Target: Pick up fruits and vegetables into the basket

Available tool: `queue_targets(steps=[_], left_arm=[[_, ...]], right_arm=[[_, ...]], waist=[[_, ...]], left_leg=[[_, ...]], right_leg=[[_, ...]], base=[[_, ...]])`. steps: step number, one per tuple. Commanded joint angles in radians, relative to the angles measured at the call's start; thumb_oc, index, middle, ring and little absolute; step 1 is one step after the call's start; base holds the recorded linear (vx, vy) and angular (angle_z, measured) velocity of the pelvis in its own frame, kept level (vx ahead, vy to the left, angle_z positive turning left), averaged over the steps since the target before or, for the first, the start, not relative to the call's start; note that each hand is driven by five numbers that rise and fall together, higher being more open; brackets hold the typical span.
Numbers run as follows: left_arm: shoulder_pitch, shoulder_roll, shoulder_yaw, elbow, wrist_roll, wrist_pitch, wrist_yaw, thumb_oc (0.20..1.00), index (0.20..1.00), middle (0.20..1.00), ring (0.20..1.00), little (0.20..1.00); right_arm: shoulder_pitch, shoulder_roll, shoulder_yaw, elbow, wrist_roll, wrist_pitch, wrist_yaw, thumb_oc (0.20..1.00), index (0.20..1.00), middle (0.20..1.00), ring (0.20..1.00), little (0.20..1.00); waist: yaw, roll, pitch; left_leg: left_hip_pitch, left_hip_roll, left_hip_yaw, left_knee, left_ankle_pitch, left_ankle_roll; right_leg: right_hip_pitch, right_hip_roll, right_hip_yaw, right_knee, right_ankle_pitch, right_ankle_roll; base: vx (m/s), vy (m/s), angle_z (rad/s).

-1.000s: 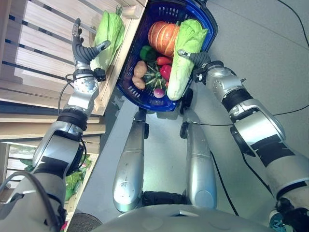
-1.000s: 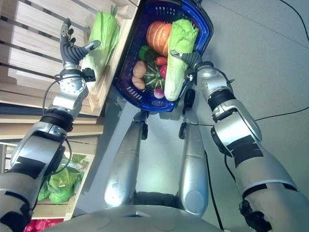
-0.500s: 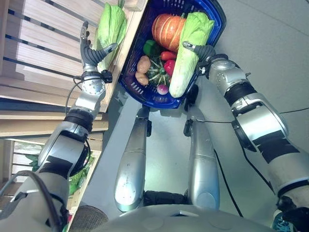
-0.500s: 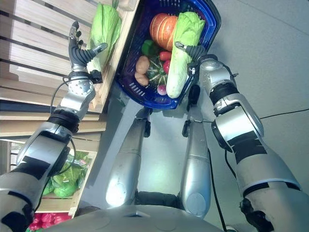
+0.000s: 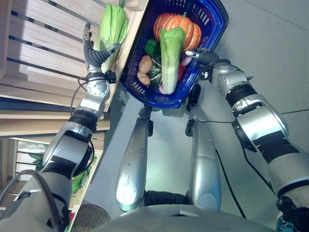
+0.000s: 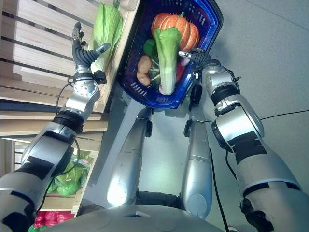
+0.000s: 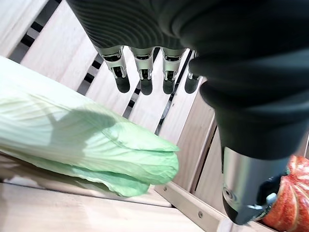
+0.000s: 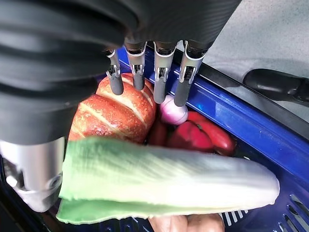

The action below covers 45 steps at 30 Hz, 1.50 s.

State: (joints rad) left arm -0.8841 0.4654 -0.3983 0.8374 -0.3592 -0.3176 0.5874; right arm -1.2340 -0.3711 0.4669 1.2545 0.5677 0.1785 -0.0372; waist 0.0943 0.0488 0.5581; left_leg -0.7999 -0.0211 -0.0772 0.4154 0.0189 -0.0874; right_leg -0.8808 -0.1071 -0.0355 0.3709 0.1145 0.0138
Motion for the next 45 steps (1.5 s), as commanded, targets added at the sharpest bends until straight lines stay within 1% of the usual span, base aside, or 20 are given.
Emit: queue_targets(steps=[1, 7, 8, 9, 10, 11, 12, 13, 14, 16, 19, 20, 21, 25, 29, 34, 37, 40, 43, 45], left_arm=[[-0.005, -0.018, 0.039, 0.007, 0.051, 0.024, 0.047, 1.0, 1.0, 1.0, 1.0, 1.0], [-0.022, 0.005, 0.028, 0.036, 0.112, 0.096, 0.087, 1.0, 1.0, 1.0, 1.0, 1.0], [-0.023, 0.006, 0.027, 0.037, 0.114, 0.098, 0.088, 1.0, 1.0, 1.0, 1.0, 1.0], [-0.025, 0.009, 0.027, 0.042, 0.13, 0.111, 0.095, 1.0, 1.0, 1.0, 1.0, 1.0], [-0.03, 0.016, 0.023, 0.054, 0.151, 0.146, 0.107, 1.0, 1.0, 1.0, 1.0, 1.0], [-0.03, 0.017, 0.022, 0.054, 0.151, 0.148, 0.108, 1.0, 1.0, 1.0, 1.0, 1.0], [-0.037, 0.022, 0.021, 0.068, 0.155, 0.17, 0.112, 1.0, 1.0, 1.0, 1.0, 1.0], [-0.044, 0.032, 0.019, 0.09, 0.167, 0.197, 0.109, 1.0, 1.0, 1.0, 1.0, 1.0], [-0.044, 0.032, 0.018, 0.092, 0.168, 0.199, 0.11, 1.0, 1.0, 1.0, 1.0, 1.0], [-0.05, 0.044, 0.014, 0.125, 0.19, 0.246, 0.11, 1.0, 1.0, 1.0, 1.0, 1.0], [-0.043, 0.053, 0.01, 0.146, 0.198, 0.275, 0.128, 1.0, 1.0, 1.0, 1.0, 1.0], [-0.039, 0.057, 0.013, 0.152, 0.193, 0.283, 0.134, 1.0, 1.0, 1.0, 1.0, 1.0], [-0.028, 0.064, 0.017, 0.162, 0.192, 0.298, 0.147, 1.0, 1.0, 1.0, 1.0, 1.0], [-0.001, 0.088, 0.038, 0.183, 0.187, 0.313, 0.174, 1.0, 1.0, 1.0, 1.0, 1.0], [0.02, 0.101, 0.062, 0.205, 0.183, 0.319, 0.192, 1.0, 1.0, 1.0, 1.0, 1.0], [0.035, 0.115, 0.084, 0.257, 0.168, 0.314, 0.17, 1.0, 1.0, 1.0, 1.0, 1.0], [0.031, 0.121, 0.092, 0.304, 0.145, 0.312, 0.16, 1.0, 1.0, 1.0, 1.0, 1.0], [0.021, 0.127, 0.096, 0.36, 0.122, 0.332, 0.155, 1.0, 1.0, 1.0, 1.0, 1.0], [0.013, 0.129, 0.097, 0.389, 0.112, 0.336, 0.153, 1.0, 1.0, 1.0, 1.0, 1.0], [-0.01, 0.134, 0.101, 0.45, 0.087, 0.34, 0.143, 1.0, 1.0, 1.0, 1.0, 1.0]], right_arm=[[0.011, -0.021, 0.004, 0.022, -0.006, -0.021, -0.012, 1.0, 1.0, 1.0, 1.0, 1.0], [0.018, -0.028, 0.014, -0.002, 0.003, -0.084, -0.018, 1.0, 1.0, 1.0, 1.0, 1.0], [0.019, -0.028, 0.015, -0.004, 0.006, -0.086, -0.018, 1.0, 1.0, 1.0, 1.0, 1.0], [0.023, -0.029, 0.017, -0.014, 0.017, -0.105, -0.02, 1.0, 1.0, 1.0, 1.0, 1.0], [0.03, -0.031, 0.016, -0.035, 0.025, -0.136, -0.027, 1.0, 1.0, 1.0, 1.0, 1.0], [0.031, -0.031, 0.017, -0.037, 0.025, -0.138, -0.028, 1.0, 1.0, 1.0, 1.0, 1.0], [0.038, -0.031, 0.019, -0.054, 0.031, -0.165, -0.036, 1.0, 1.0, 1.0, 1.0, 1.0], [0.051, -0.033, 0.019, -0.084, 0.044, -0.199, -0.058, 1.0, 1.0, 1.0, 1.0, 1.0], [0.053, -0.034, 0.019, -0.089, 0.045, -0.202, -0.061, 1.0, 1.0, 1.0, 1.0, 1.0], [0.095, -0.043, 0.022, -0.188, 0.066, -0.243, -0.124, 1.0, 1.0, 1.0, 1.0, 1.0], [0.143, -0.057, 0.017, -0.281, 0.087, -0.286, -0.168, 1.0, 1.0, 1.0, 1.0, 1.0], [0.164, -0.068, 0.016, -0.322, 0.097, -0.307, -0.181, 1.0, 1.0, 1.0, 1.0, 1.0], [0.207, -0.081, 0.007, -0.397, 0.093, -0.347, -0.212, 1.0, 1.0, 1.0, 1.0, 1.0], [0.319, -0.115, -0.018, -0.567, 0.081, -0.435, -0.29, 1.0, 1.0, 1.0, 1.0, 1.0], [0.417, -0.136, -0.071, -0.641, 0.053, -0.521, -0.359, 1.0, 1.0, 1.0, 1.0, 1.0], [0.496, -0.154, -0.137, -0.653, 0.009, -0.6, -0.454, 1.0, 1.0, 1.0, 1.0, 1.0], [0.511, -0.165, -0.17, -0.613, 0.009, -0.619, -0.52, 1.0, 1.0, 1.0, 1.0, 1.0], [0.523, -0.172, -0.205, -0.532, 0.009, -0.635, -0.578, 1.0, 1.0, 1.0, 1.0, 1.0], [0.523, -0.174, -0.219, -0.49, 0.047, -0.642, -0.573, 1.0, 1.0, 1.0, 1.0, 1.0], [0.515, -0.177, -0.244, -0.38, 0.096, -0.67, -0.53, 1.0, 1.0, 1.0, 1.0, 1.0]], waist=[[-0.015, 0.102, -0.038], [-0.024, 0.098, -0.038], [-0.025, 0.098, -0.038], [-0.027, 0.097, -0.038], [-0.033, 0.094, -0.038], [-0.033, 0.093, -0.038], [-0.038, 0.089, -0.038], [-0.046, 0.083, -0.038], [-0.047, 0.082, -0.038], [-0.065, 0.068, -0.038], [-0.082, 0.057, -0.038], [-0.089, 0.052, -0.038], [-0.102, 0.044, -0.038], [-0.134, 0.022, -0.038], [-0.16, 0.008, -0.038], [-0.183, -0.003, -0.038], [-0.192, -0.007, -0.038], [-0.198, -0.013, -0.038], [-0.199, -0.015, -0.038], [-0.2, -0.021, -0.038]], left_leg=[[-0.007, -0.072, 0.027, -0.061, 0.031, 0.043], [-0.005, -0.067, 0.03, -0.065, 0.033, 0.042], [-0.005, -0.067, 0.03, -0.065, 0.033, 0.042], [-0.003, -0.066, 0.031, -0.066, 0.033, 0.042], [-0.004, -0.064, 0.033, -0.067, 0.035, 0.041], [-0.004, -0.063, 0.034, -0.068, 0.035, 0.041], [-0.003, -0.062, 0.035, -0.069, 0.036, 0.041], [-0.001, -0.058, 0.037, -0.07, 0.036, 0.04], [-0.001, -0.058, 0.037, -0.07, 0.036, 0.04], [0.002, -0.052, 0.041, -0.078, 0.04, 0.038], [0.004, -0.048, 0.046, -0.084, 0.042, 0.037], [0.006, -0.046, 0.048, -0.088, 0.043, 0.037], [0.005, -0.043, 0.052, -0.089, 0.042, 0.037], [0.004, -0.035, 0.06, -0.094, 0.042, 0.035], [0.011, -0.03, 0.066, -0.104, 0.037, 0.034], [0.017, -0.025, 0.072, -0.111, 0.03, 0.034], [0.018, -0.024, 0.073, -0.113, 0.024, 0.035], [0.018, -0.022, 0.073, -0.114, 0.019, 0.036], [0.016, -0.021, 0.074, -0.114, 0.018, 0.037], [0.011, -0.019, 0.074, -0.114, 0.013, 0.039]], right_leg=[[0.028, 0.066, -0.059, 0.085, -0.16, 0.017], [0.03, 0.068, -0.055, 0.079, -0.158, 0.017], [0.031, 0.068, -0.055, 0.079, -0.158, 0.017], [0.032, 0.069, -0.053, 0.078, -0.158, 0.017], [0.03, 0.073, -0.05, 0.08, -0.158, 0.016], [0.03, 0.073, -0.05, 0.079, -0.158, 0.016], [0.03, 0.076, -0.047, 0.079, -0.157, 0.016], [0.032, 0.079, -0.045, 0.078, -0.158, 0.017], [0.033, 0.079, -0.045, 0.077, -0.157, 0.017], [0.035, 0.086, -0.037, 0.072, -0.155, 0.017], [0.036, 0.092, -0.03, 0.065, -0.152, 0.018], [0.037, 0.094, -0.027, 0.062, -0.151, 0.018], [0.034, 0.097, -0.023, 0.062, -0.15, 0.02], [0.029, 0.104, -0.01, 0.054, -0.145, 0.024], [0.034, 0.109, 0.003, 0.042, -0.143, 0.028], [0.04, 0.114, 0.013, 0.03, -0.144, 0.032], [0.042, 0.115, 0.017, 0.024, -0.146, 0.032], [0.046, 0.116, 0.019, 0.014, -0.146, 0.032], [0.046, 0.116, 0.019, 0.01, -0.145, 0.031], [0.044, 0.118, 0.019, 0.003, -0.144, 0.031]], base=[[0.0, 0.0, 0.0], [0.0, 0.0, 0.0], [0.0, 0.0, 0.0], [0.0, 0.0, 0.0], [0.0, 0.0, 0.0], [0.0, 0.0, 0.0], [0.0, 0.0, 0.0], [0.0, 0.0, 0.0], [0.0, 0.0, 0.0], [0.0, 0.01, -0.02], [-0.01, 0.026, -0.06], [-0.01, 0.033, -0.11], [-0.01, 0.036, -0.12], [-0.01, 0.019, -0.08], [0.0, 0.025, -0.13], [0.0, 0.026, -0.11], [0.01, 0.032, -0.07], [0.0, 0.018, -0.06], [0.0, 0.001, -0.04], [0.01, -0.002, -0.06]])
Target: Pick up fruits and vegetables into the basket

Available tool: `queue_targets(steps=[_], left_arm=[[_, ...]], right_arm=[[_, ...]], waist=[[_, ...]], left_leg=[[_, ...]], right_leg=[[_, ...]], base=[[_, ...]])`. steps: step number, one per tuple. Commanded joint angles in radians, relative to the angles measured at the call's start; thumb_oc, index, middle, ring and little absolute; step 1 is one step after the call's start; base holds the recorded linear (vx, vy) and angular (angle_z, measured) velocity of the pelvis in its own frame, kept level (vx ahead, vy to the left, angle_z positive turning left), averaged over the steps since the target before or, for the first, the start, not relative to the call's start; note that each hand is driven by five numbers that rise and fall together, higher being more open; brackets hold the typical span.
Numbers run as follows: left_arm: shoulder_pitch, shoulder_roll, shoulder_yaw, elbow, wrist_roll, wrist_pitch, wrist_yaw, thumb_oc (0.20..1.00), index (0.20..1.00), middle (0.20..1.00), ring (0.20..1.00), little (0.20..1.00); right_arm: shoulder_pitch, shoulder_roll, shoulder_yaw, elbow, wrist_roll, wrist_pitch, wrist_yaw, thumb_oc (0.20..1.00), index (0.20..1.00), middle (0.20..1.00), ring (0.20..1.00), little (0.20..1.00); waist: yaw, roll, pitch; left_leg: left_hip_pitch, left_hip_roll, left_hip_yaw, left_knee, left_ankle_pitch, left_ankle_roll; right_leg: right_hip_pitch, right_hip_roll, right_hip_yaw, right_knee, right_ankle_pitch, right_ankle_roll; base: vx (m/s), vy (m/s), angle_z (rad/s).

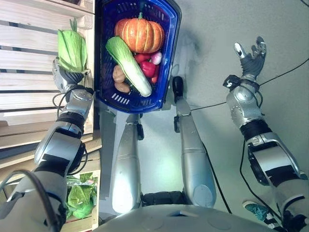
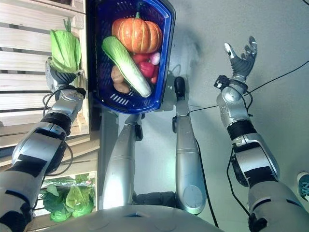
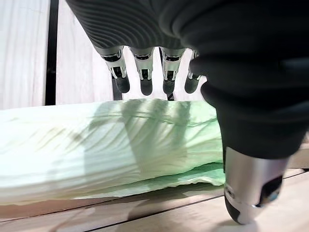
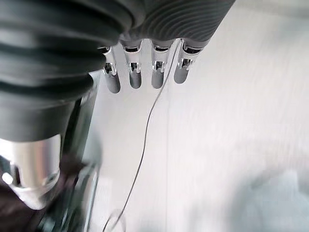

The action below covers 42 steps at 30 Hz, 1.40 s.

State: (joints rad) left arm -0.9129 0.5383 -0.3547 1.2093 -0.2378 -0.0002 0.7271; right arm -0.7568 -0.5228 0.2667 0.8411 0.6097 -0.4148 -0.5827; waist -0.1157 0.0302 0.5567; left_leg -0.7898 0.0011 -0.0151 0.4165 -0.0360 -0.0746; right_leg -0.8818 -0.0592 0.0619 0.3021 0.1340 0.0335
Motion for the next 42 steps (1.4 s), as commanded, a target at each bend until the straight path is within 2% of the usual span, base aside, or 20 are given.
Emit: queue_targets(steps=[1, 6, 13, 24, 34, 42], left_arm=[[0.013, 0.06, 0.056, 0.092, -0.042, 0.025, -0.002, 1.0, 1.0, 1.0, 1.0, 1.0], [-0.002, 0.056, 0.05, 0.133, -0.083, 0.056, -0.041, 1.0, 1.0, 1.0, 1.0, 1.0], [-0.006, 0.047, 0.06, 0.184, -0.147, 0.062, -0.109, 1.0, 1.0, 1.0, 1.0, 1.0], [-0.022, 0.049, 0.061, 0.205, -0.175, 0.089, -0.144, 1.0, 1.0, 1.0, 1.0, 1.0], [-0.032, 0.05, 0.055, 0.218, -0.154, 0.13, -0.161, 1.0, 1.0, 1.0, 1.0, 1.0], [-0.02, 0.047, 0.018, 0.22, -0.04, 0.179, -0.149, 1.0, 1.0, 1.0, 1.0, 1.0]], right_arm=[[0.035, -0.025, -0.048, 0.065, 0.058, -0.085, 0.027, 1.0, 1.0, 1.0, 1.0, 1.0], [0.024, -0.025, -0.046, 0.118, 0.07, -0.084, 0.05, 1.0, 1.0, 1.0, 1.0, 1.0], [-0.003, -0.024, -0.038, 0.164, 0.083, -0.082, 0.075, 1.0, 1.0, 1.0, 1.0, 1.0], [-0.028, -0.019, -0.025, 0.152, 0.072, -0.073, 0.062, 1.0, 1.0, 1.0, 1.0, 1.0], [-0.034, -0.016, -0.021, 0.124, 0.062, -0.066, 0.053, 1.0, 1.0, 1.0, 1.0, 1.0], [-0.025, -0.013, -0.008, 0.089, 0.062, -0.068, 0.039, 1.0, 1.0, 1.0, 1.0, 1.0]], waist=[[0.01, -0.004, -0.037], [0.011, -0.008, -0.037], [0.015, -0.01, -0.037], [0.015, -0.016, -0.037], [0.015, -0.028, -0.037], [0.018, -0.036, -0.037]], left_leg=[[-0.001, -0.04, 0.011, -0.114, 0.067, 0.027], [-0.007, -0.041, 0.009, -0.111, 0.064, 0.029], [-0.014, -0.044, 0.006, -0.115, 0.063, 0.029], [-0.031, -0.043, 0.006, -0.115, 0.058, 0.026], [-0.042, -0.044, 0.006, -0.12, 0.055, 0.025], [-0.048, -0.045, 0.006, -0.126, 0.059, 0.025]], right_leg=[[0.045, 0.07, -0.079, 0.07, -0.163, 0.011], [0.043, 0.071, -0.078, 0.064, -0.162, 0.01], [0.037, 0.07, -0.08, 0.056, -0.163, 0.009], [0.023, 0.069, -0.08, 0.043, -0.16, 0.011], [0.012, 0.07, -0.075, 0.027, -0.15, 0.014], [0.005, 0.07, -0.075, 0.019, -0.14, 0.016]], base=[[0.01, -0.005, -0.05], [0.0, -0.002, -0.01], [0.0, 0.0, 0.0], [0.0, 0.0, 0.0], [0.0, 0.011, 0.0], [0.0, 0.0, 0.0]])
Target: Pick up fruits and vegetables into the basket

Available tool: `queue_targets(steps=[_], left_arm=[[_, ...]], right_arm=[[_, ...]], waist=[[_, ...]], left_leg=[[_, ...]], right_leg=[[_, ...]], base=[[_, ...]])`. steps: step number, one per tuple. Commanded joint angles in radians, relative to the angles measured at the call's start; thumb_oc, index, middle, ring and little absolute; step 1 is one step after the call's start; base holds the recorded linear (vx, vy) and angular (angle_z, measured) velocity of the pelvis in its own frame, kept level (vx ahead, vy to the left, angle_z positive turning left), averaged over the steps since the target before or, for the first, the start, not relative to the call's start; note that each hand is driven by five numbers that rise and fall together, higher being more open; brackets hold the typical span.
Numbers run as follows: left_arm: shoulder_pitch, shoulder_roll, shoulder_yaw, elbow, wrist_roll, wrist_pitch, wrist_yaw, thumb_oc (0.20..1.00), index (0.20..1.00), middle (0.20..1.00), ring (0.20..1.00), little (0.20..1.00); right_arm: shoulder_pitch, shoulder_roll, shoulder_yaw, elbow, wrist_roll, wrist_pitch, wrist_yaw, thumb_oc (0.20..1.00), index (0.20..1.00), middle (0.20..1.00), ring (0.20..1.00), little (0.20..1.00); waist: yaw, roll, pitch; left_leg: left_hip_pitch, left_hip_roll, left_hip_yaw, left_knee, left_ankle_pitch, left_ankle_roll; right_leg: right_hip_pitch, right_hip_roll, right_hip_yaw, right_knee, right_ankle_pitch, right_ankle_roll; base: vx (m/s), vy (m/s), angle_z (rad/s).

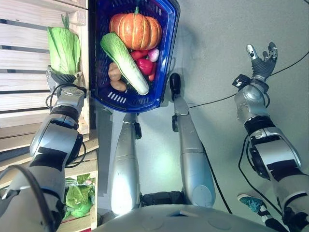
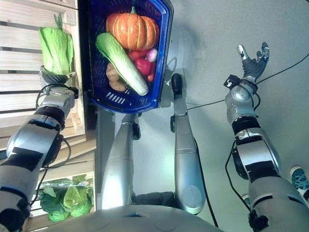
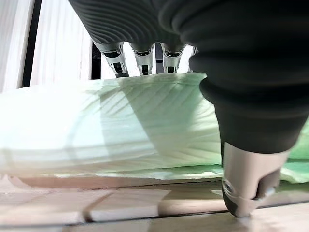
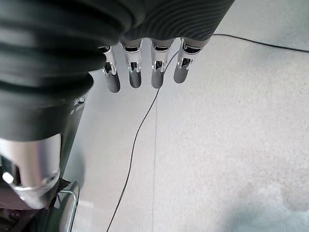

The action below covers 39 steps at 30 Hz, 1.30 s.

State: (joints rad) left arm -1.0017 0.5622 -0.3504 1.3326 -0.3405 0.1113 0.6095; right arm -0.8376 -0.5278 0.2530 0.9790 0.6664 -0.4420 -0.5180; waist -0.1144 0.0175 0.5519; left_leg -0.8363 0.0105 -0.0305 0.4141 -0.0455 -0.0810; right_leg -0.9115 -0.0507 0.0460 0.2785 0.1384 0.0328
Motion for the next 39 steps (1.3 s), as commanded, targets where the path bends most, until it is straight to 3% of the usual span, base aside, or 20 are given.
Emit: queue_targets(steps=[1, 8, 9, 10, 21, 28, 30, 32, 39], left_arm=[[0.07, 0.024, 0.006, 0.096, 0.091, 0.074, -0.029, 1.0, 1.0, 1.0, 1.0, 1.0], [0.074, 0.023, -0.021, 0.093, 0.139, 0.095, -0.034, 1.0, 1.0, 1.0, 1.0, 1.0], [0.074, 0.026, -0.028, 0.093, 0.14, 0.1, -0.054, 0.536, 0.536, 0.536, 0.536, 0.536], [0.077, 0.024, -0.031, 0.093, 0.138, 0.098, -0.069, 0.2, 0.2, 0.2, 0.2, 0.2], [0.099, 0.014, -0.012, 0.098, 0.036, 0.047, -0.159, 0.2, 0.2, 0.2, 0.2, 0.2], [0.125, 0.007, 0.022, 0.092, -0.058, -0.005, -0.151, 0.2, 0.2, 0.2, 0.2, 0.2], [0.134, 0.009, 0.035, 0.085, -0.089, -0.039, -0.137, 0.2, 0.2, 0.2, 0.2, 0.2], [0.151, 0.014, 0.066, 0.049, -0.121, -0.13, -0.102, 0.2, 0.2, 0.2, 0.2, 0.2], [0.19, 0.019, 0.136, -0.097, -0.133, -0.321, 0.02, 0.2, 0.2, 0.2, 0.2, 0.2]], right_arm=[[0.055, -0.007, 0.008, -0.055, 0.005, -0.04, -0.03, 1.0, 1.0, 1.0, 1.0, 1.0], [0.058, -0.006, 0.012, -0.054, 0.01, -0.05, -0.027, 1.0, 1.0, 1.0, 1.0, 1.0], [0.059, -0.005, 0.013, -0.057, 0.01, -0.051, -0.028, 1.0, 1.0, 1.0, 1.0, 1.0], [0.058, -0.004, 0.013, -0.057, 0.007, -0.051, -0.029, 1.0, 1.0, 1.0, 1.0, 1.0], [0.064, 0.0, 0.012, -0.079, 0.006, -0.039, -0.035, 1.0, 1.0, 1.0, 1.0, 1.0], [0.07, 0.003, 0.013, -0.101, -0.003, -0.035, -0.039, 1.0, 1.0, 1.0, 1.0, 1.0], [0.076, 0.003, 0.015, -0.105, -0.002, -0.039, -0.035, 1.0, 1.0, 1.0, 1.0, 1.0], [0.086, 0.005, 0.02, -0.129, -0.014, -0.04, -0.039, 1.0, 1.0, 1.0, 1.0, 1.0], [0.131, 0.014, 0.031, -0.219, -0.055, -0.072, -0.006, 1.0, 1.0, 1.0, 1.0, 1.0]], waist=[[0.018, -0.024, -0.032], [0.02, -0.027, -0.032], [0.02, -0.028, -0.032], [0.02, -0.027, -0.032], [0.02, -0.023, -0.032], [0.021, -0.017, -0.032], [0.021, -0.014, -0.032], [0.024, -0.01, -0.032], [0.029, 0.001, -0.032]], left_leg=[[-0.003, -0.054, 0.021, -0.125, 0.07, 0.031], [-0.004, -0.055, 0.019, -0.126, 0.07, 0.03], [-0.005, -0.055, 0.019, -0.125, 0.07, 0.03], [-0.005, -0.055, 0.018, -0.125, 0.07, 0.03], [0.0, -0.057, 0.018, -0.127, 0.07, 0.031], [0.01, -0.059, 0.016, -0.133, 0.075, 0.03], [0.015, -0.058, 0.016, -0.133, 0.075, 0.029], [0.021, -0.059, 0.014, -0.133, 0.075, 0.029], [0.037, -0.062, 0.006, -0.139, 0.077, 0.026]], right_leg=[[0.034, 0.062, -0.059, 0.041, -0.143, 0.016], [0.033, 0.062, -0.061, 0.037, -0.14, 0.017], [0.032, 0.062, -0.062, 0.037, -0.138, 0.017], [0.033, 0.062, -0.061, 0.038, -0.139, 0.018], [0.036, 0.059, -0.063, 0.035, -0.136, 0.019], [0.046, 0.058, -0.062, 0.03, -0.135, 0.018], [0.049, 0.058, -0.061, 0.034, -0.137, 0.018], [0.054, 0.059, -0.061, 0.038, -0.142, 0.017], [0.069, 0.061, -0.062, 0.043, -0.151, 0.016]], base=[[0.0, 0.0, 0.0], [0.0, 0.0, 0.0], [0.0, 0.0, 0.0], [0.0, 0.0, 0.0], [0.0, 0.0, 0.0], [0.0, 0.0, 0.0], [0.0, 0.0, 0.0], [0.0, 0.0, 0.0], [0.0, -0.005, 0.0]])
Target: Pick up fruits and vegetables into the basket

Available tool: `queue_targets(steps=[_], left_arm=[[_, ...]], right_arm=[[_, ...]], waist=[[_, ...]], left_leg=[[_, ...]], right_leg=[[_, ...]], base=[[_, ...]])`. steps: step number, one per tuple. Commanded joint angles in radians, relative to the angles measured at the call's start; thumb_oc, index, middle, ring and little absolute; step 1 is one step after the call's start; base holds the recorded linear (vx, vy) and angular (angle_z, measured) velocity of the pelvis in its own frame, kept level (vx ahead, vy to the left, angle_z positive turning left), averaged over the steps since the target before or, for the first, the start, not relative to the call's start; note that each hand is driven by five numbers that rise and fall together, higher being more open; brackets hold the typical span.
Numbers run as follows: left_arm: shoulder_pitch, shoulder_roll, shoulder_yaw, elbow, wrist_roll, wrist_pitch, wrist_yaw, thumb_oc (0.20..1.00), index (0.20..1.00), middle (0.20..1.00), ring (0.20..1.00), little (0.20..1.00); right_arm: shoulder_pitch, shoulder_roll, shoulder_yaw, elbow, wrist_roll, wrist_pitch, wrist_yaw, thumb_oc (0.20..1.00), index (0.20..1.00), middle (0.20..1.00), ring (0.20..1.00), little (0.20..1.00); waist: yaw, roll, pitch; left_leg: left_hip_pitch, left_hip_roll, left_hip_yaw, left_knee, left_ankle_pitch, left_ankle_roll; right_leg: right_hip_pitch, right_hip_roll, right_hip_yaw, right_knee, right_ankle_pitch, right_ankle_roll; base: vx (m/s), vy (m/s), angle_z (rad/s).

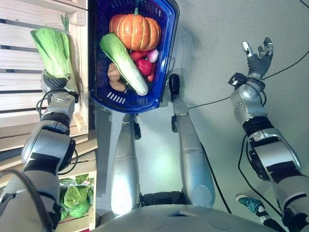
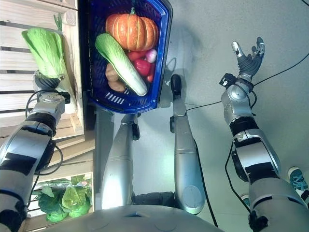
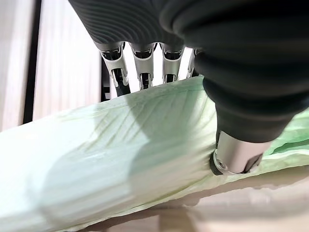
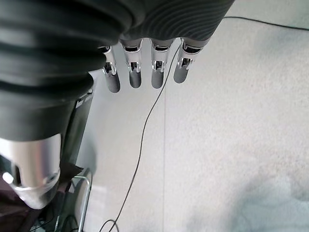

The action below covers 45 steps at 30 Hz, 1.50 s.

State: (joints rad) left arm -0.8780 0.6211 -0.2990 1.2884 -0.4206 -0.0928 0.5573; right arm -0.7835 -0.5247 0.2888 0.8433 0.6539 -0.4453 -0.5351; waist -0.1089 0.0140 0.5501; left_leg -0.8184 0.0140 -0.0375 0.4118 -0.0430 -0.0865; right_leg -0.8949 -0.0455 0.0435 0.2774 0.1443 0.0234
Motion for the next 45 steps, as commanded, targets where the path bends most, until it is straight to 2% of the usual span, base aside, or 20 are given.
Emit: queue_targets(steps=[1, 3, 11, 16, 19, 22, 25, 28, 32, 36, 45], left_arm=[[0.081, -0.038, 0.099, -0.092, -0.042, -0.148, 0.093, 0.2, 0.2, 0.2, 0.2, 0.2], [0.102, -0.041, 0.12, -0.163, -0.015, -0.174, 0.127, 0.2, 0.2, 0.2, 0.2, 0.2], [0.192, -0.043, 0.165, -0.39, 0.096, -0.275, 0.236, 0.2, 0.2, 0.2, 0.2, 0.2], [0.207, -0.035, 0.137, -0.53, 0.218, -0.328, 0.23, 0.2, 0.2, 0.2, 0.2, 0.2], [0.208, -0.036, 0.13, -0.584, 0.245, -0.334, 0.21, 0.2, 0.2, 0.2, 0.2, 0.2], [0.215, -0.039, 0.114, -0.676, 0.308, -0.349, 0.169, 0.2, 0.2, 0.2, 0.2, 0.2], [0.211, -0.024, 0.09, -0.757, 0.323, -0.334, 0.106, 0.2, 0.2, 0.2, 0.2, 0.2], [0.213, -0.011, 0.074, -0.828, 0.328, -0.318, 0.029, 0.2, 0.2, 0.2, 0.2, 0.2], [0.212, 0.002, 0.046, -0.91, 0.337, -0.3, -0.067, 0.2, 0.2, 0.2, 0.2, 0.2], [0.204, 0.015, 0.0, -0.956, 0.336, -0.282, -0.166, 0.2, 0.2, 0.2, 0.2, 0.2], [0.169, 0.038, -0.116, -0.991, 0.303, -0.28, -0.322, 0.2, 0.2, 0.2, 0.2, 0.2]], right_arm=[[0.088, 0.014, -0.002, -0.111, -0.048, -0.065, 0.033, 1.0, 1.0, 1.0, 1.0, 1.0], [0.109, 0.022, 0.002, -0.155, -0.052, -0.055, 0.067, 1.0, 1.0, 1.0, 1.0, 1.0], [0.182, 0.02, -0.016, -0.27, -0.081, -0.065, 0.071, 1.0, 1.0, 1.0, 1.0, 1.0], [0.217, 0.021, -0.044, -0.337, -0.087, -0.06, 0.098, 1.0, 1.0, 1.0, 1.0, 1.0], [0.222, 0.021, -0.054, -0.369, -0.08, -0.051, 0.118, 1.0, 1.0, 1.0, 1.0, 1.0], [0.247, 0.028, -0.067, -0.429, -0.068, -0.057, 0.173, 1.0, 1.0, 1.0, 1.0, 1.0], [0.26, 0.037, -0.064, -0.476, -0.065, -0.052, 0.223, 1.0, 1.0, 1.0, 1.0, 1.0], [0.273, 0.036, -0.063, -0.525, -0.051, -0.03, 0.281, 1.0, 1.0, 1.0, 1.0, 1.0], [0.276, 0.036, -0.054, -0.572, 0.013, 0.014, 0.411, 1.0, 1.0, 1.0, 1.0, 1.0], [0.275, 0.033, -0.026, -0.614, 0.091, 0.046, 0.526, 1.0, 1.0, 1.0, 1.0, 1.0], [0.248, 0.012, 0.039, -0.688, 0.15, 0.138, 0.649, 1.0, 1.0, 1.0, 1.0, 1.0]], waist=[[0.026, 0.007, -0.03], [0.03, 0.011, -0.03], [0.047, 0.021, -0.03], [0.054, 0.024, -0.03], [0.056, 0.026, -0.03], [0.058, 0.03, -0.03], [0.058, 0.031, -0.03], [0.057, 0.033, -0.03], [0.056, 0.036, -0.03], [0.054, 0.034, -0.03], [0.047, 0.021, -0.03]], left_leg=[[0.022, -0.066, 0.011, -0.139, 0.076, 0.031], [0.025, -0.068, 0.009, -0.143, 0.077, 0.031], [0.039, -0.068, 0.006, -0.159, 0.087, 0.03], [0.041, -0.066, 0.007, -0.162, 0.09, 0.032], [0.044, -0.067, 0.008, -0.163, 0.091, 0.033], [0.046, -0.068, 0.01, -0.163, 0.093, 0.036], [0.047, -0.067, 0.013, -0.164, 0.095, 0.037], [0.048, -0.068, 0.016, -0.166, 0.097, 0.038], [0.05, -0.069, 0.019, -0.171, 0.099, 0.041], [0.052, -0.067, 0.024, -0.173, 0.103, 0.042], [0.056, -0.062, 0.033, -0.182, 0.112, 0.043]], right_leg=[[0.056, 0.056, -0.059, 0.043, -0.158, 0.025], [0.059, 0.056, -0.061, 0.044, -0.16, 0.024], [0.079, 0.057, -0.069, 0.044, -0.171, 0.017], [0.083, 0.056, -0.076, 0.052, -0.173, 0.017], [0.087, 0.057, -0.077, 0.054, -0.173, 0.018], [0.089, 0.058, -0.077, 0.059, -0.172, 0.021], [0.092, 0.058, -0.077, 0.06, -0.17, 0.023], [0.092, 0.056, -0.078, 0.059, -0.167, 0.027], [0.093, 0.055, -0.08, 0.058, -0.164, 0.029], [0.096, 0.055, -0.082, 0.056, -0.16, 0.033], [0.102, 0.055, -0.083, 0.044, -0.142, 0.042]], base=[[-0.02, -0.034, 0.02], [-0.02, -0.032, 0.02], [-0.01, -0.016, 0.05], [0.0, 0.0, 0.0], [0.0, 0.0, 0.0], [0.0, 0.0, 0.0], [0.0, 0.0, 0.0], [0.0, 0.0, 0.0], [0.0, 0.0, 0.0], [0.0, 0.0, 0.0], [0.0, 0.0, 0.0]])
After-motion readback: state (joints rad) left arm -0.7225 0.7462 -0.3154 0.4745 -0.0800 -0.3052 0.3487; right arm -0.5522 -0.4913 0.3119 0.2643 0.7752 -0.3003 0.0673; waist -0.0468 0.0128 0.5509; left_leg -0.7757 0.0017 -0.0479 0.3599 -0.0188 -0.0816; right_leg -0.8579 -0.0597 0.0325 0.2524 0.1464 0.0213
